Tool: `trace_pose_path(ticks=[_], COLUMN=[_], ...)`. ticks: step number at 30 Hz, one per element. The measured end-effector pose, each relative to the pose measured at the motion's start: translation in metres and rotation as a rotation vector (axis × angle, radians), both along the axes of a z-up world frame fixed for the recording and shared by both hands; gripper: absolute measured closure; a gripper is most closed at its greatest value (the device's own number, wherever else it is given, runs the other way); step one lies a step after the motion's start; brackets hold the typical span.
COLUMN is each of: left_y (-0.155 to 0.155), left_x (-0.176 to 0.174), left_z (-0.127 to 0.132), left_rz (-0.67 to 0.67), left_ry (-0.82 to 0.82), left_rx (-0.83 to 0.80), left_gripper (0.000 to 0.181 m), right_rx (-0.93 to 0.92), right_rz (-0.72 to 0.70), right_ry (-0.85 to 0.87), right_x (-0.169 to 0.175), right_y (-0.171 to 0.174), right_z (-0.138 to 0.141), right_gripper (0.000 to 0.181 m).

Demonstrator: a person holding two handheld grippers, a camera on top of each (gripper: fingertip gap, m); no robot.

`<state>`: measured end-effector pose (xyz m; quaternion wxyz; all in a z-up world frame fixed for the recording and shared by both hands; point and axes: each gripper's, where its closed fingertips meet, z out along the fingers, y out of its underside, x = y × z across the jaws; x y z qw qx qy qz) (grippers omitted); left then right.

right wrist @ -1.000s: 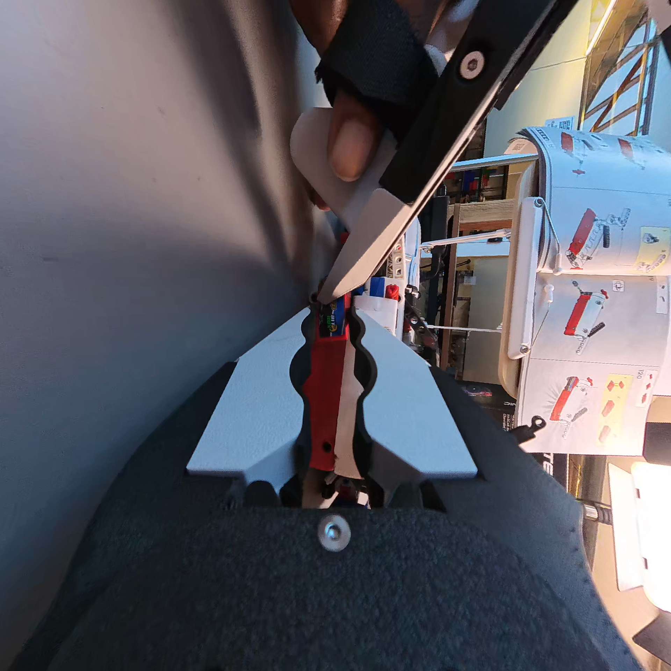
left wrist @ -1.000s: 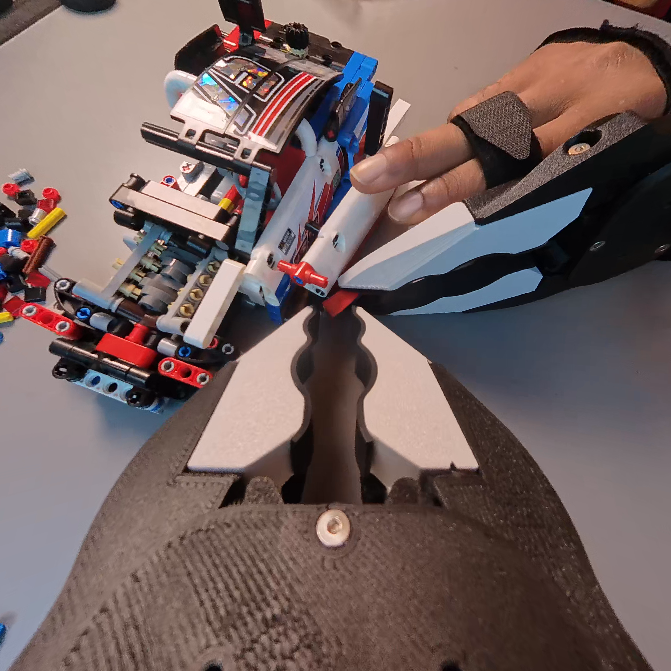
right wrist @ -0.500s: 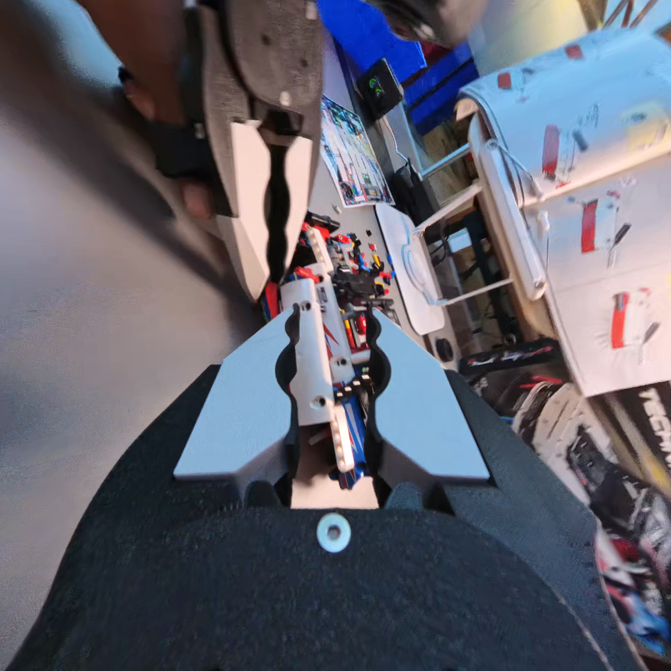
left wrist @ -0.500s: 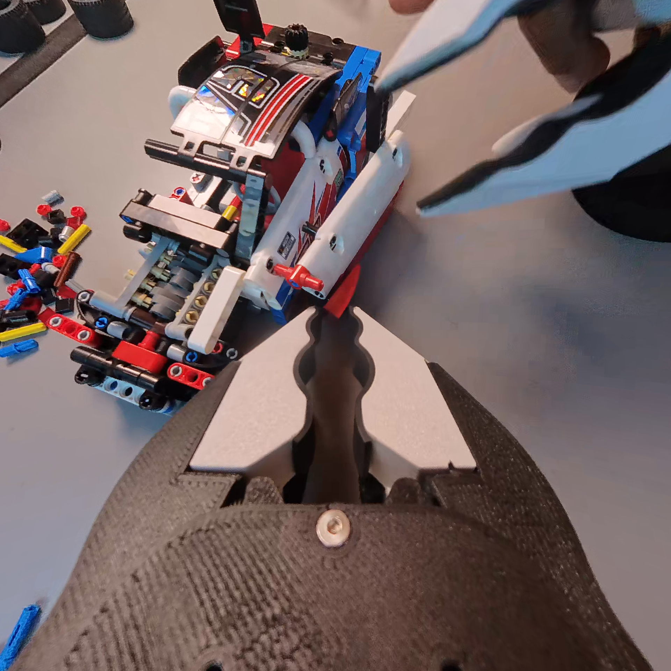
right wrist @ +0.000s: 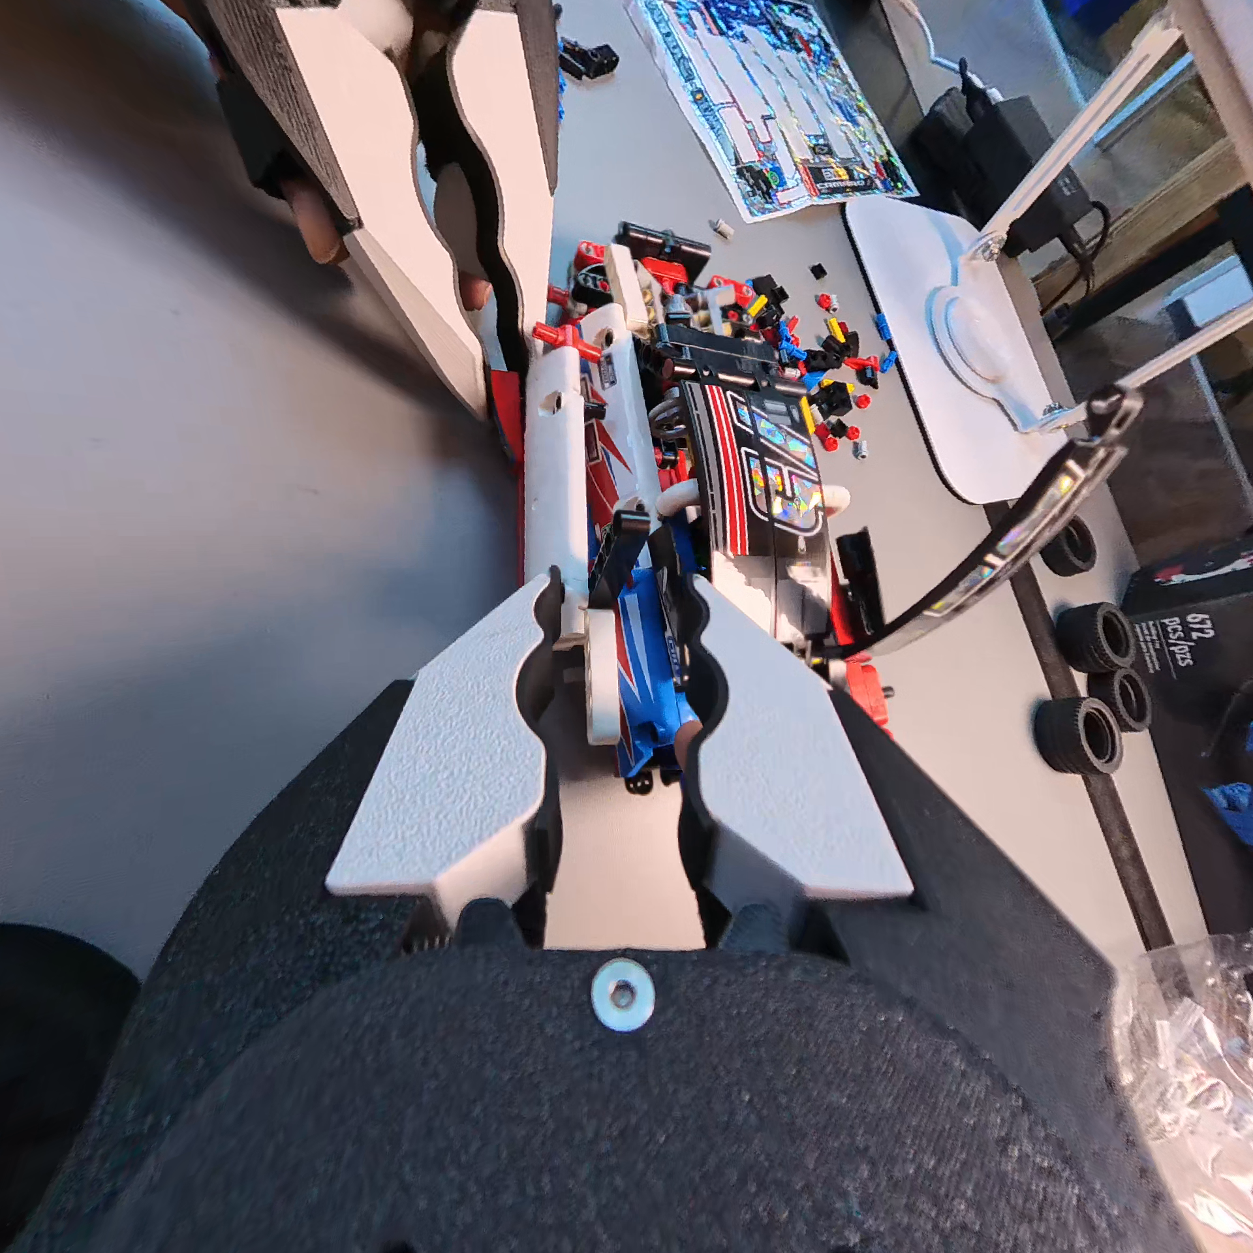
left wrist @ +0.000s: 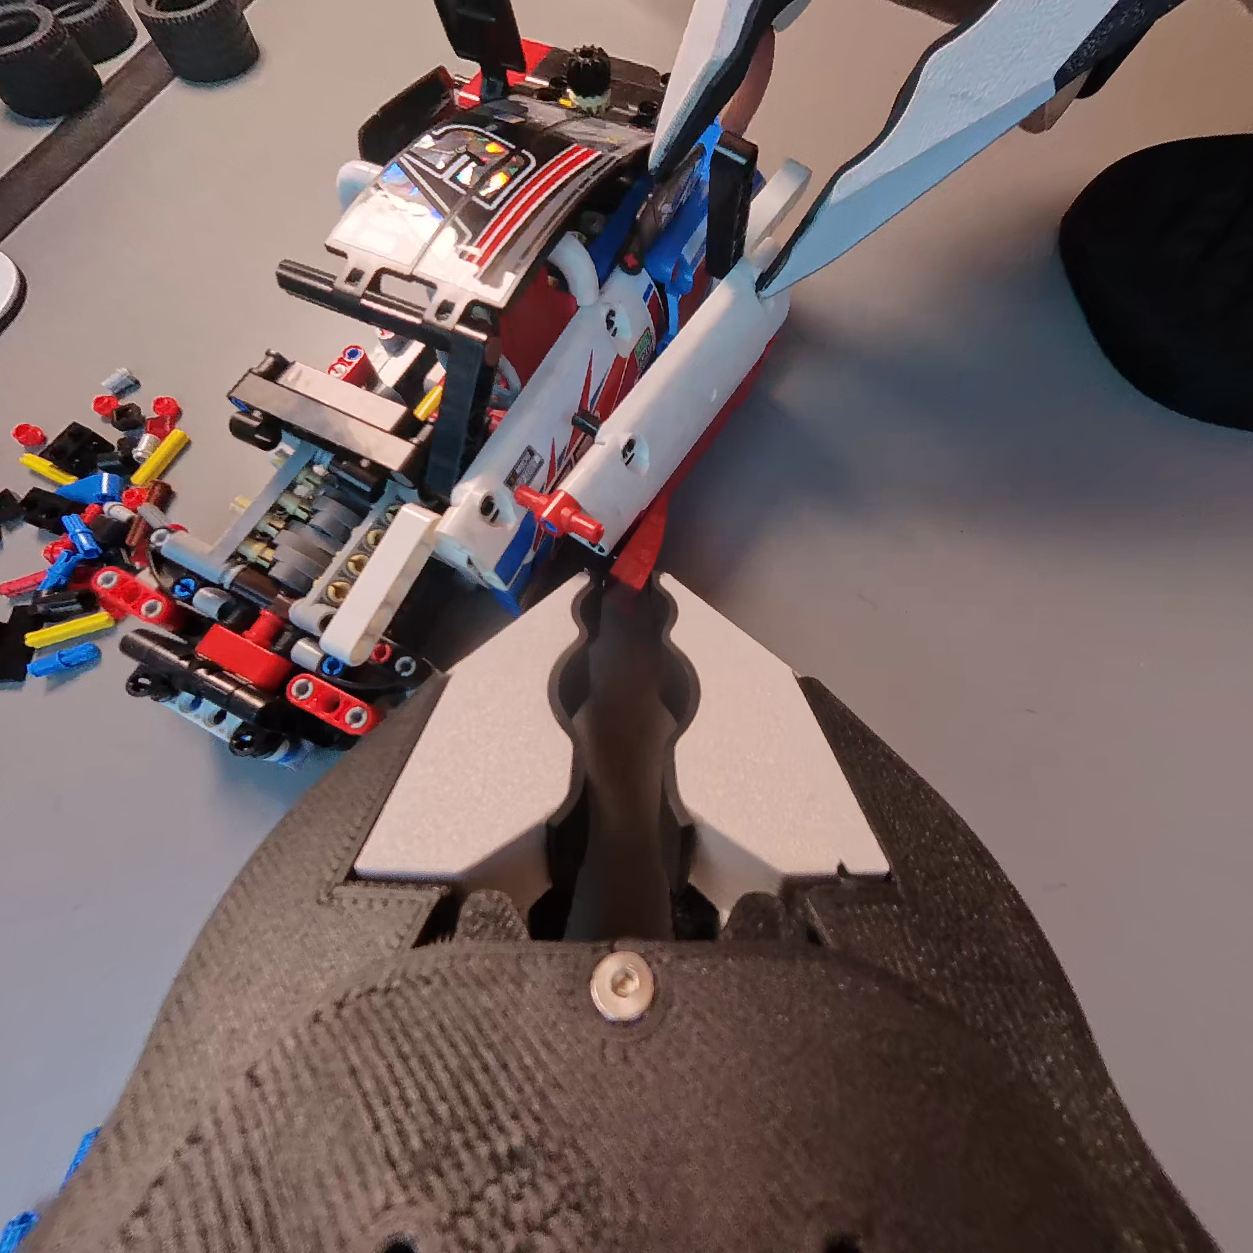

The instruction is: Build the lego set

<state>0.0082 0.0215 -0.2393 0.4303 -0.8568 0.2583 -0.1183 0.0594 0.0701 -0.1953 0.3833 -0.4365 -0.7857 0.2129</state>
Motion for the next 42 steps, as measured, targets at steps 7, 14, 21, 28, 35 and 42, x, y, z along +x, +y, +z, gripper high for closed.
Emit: trace_pose_path(ticks=[7,14,21,28,35,42], left_y=[0.000,0.001,-0.001,-0.013,-0.030,-0.044], left_x=[0.001,0.000,0.001,0.009,0.021,0.036], left_z=[0.000,-0.001,-0.002,-0.001,0.003,0.021], left_rz=[-0.006,-0.012,-0.052,-0.157,-0.276,-0.354], left_ry=[0.011,0.024,0.053,0.080,0.074,-0.096], left_rx=[0.003,0.008,0.021,0.058,0.098,0.108], left_gripper=[0.170,0.170,0.169,0.167,0.152,0.157], right_rx=[-0.049,-0.068,-0.128,-0.413,-0.563,-0.714], right_rz=[0.026,-0.011,0.053,0.218,0.329,0.405], right_ry=[-0.042,-0.121,-0.216,-0.244,-0.254,-0.178], right_x=[0.007,0.011,0.013,0.021,0.031,0.037], right_y=[-0.009,-0.012,-0.024,-0.043,-0.059,-0.069], right_z=[0.005,-0.014,-0.023,-0.018,-0.017,-0.002], right_gripper=[0.152,0.158,0.162,0.163,0.163,0.163])
